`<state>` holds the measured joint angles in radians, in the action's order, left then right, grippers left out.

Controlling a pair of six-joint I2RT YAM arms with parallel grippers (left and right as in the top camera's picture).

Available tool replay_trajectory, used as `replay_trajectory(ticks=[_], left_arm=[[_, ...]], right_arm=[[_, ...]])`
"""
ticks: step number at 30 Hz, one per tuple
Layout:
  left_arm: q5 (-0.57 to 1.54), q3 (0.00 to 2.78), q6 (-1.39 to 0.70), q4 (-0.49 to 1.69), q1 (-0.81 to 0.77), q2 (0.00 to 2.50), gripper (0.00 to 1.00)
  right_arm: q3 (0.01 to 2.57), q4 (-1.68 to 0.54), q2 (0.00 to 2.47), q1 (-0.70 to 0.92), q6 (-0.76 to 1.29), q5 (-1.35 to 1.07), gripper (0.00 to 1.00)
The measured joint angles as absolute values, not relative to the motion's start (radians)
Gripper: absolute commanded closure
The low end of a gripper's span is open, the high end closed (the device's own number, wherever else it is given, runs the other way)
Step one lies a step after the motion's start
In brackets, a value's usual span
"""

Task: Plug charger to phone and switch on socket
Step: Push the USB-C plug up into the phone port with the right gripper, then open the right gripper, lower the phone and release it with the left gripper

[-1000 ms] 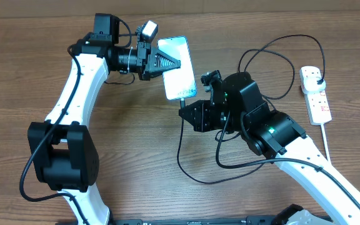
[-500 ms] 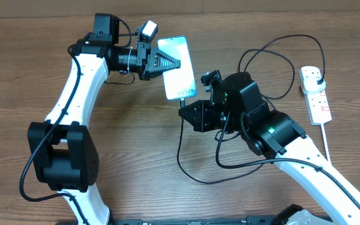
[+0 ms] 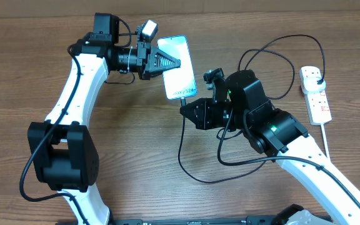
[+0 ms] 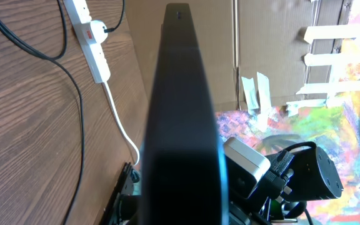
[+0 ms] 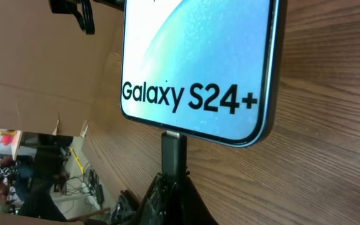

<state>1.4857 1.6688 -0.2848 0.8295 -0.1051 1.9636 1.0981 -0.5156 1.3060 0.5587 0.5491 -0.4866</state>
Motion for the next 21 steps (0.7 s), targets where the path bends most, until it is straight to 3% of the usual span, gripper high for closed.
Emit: replay_trajectory(ticks=[14,21], left_arm=[[1.485,1.669,-0.285,0.829,-0.105,1.964,0.96],[1.484,1.669,-0.284,0.83,-0.116,1.964,0.96]], right_arm=[[1.092,-0.503,1.306,0.558,0.55,-0.491,0.96],[1.092,-0.517,1.306,0.551,0.547,-0.481,0.74]])
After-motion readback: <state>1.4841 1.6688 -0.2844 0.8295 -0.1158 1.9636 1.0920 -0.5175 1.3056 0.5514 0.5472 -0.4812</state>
